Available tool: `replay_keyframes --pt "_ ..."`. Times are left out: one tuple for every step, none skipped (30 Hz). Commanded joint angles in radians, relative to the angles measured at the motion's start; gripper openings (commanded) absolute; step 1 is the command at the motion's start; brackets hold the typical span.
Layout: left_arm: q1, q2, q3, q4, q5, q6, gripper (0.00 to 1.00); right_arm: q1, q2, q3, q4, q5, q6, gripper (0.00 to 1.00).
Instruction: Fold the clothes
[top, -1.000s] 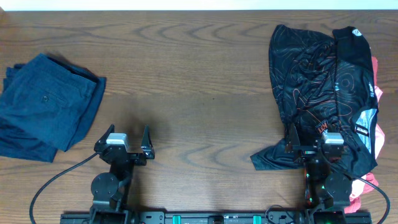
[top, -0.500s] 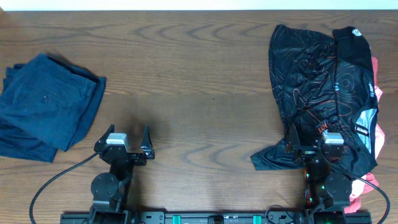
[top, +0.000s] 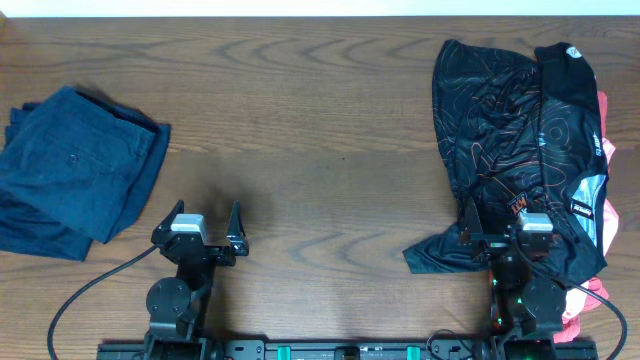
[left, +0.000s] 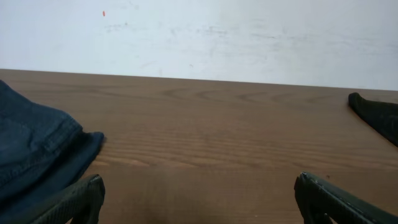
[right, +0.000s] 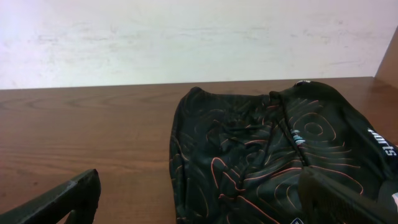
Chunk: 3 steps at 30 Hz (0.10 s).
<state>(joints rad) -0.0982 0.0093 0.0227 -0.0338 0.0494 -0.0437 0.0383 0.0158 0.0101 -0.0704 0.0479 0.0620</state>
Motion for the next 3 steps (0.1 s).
replay_keyframes --pt "0.005 -0.005 -0.019 -0.032 0.003 0.018 0.98 -0.011 -0.005 -0.003 -0.001 -0.003 -0.015 0.99" --pt "0.005 -0.005 -0.019 -0.032 0.003 0.017 0.98 -0.011 -0.005 -0.003 -0.001 -0.003 -0.015 0.99" --pt "0.005 -0.005 -0.019 -0.032 0.002 0.018 0.98 -0.011 -0.005 -0.003 -0.001 -0.003 -0.015 0.99"
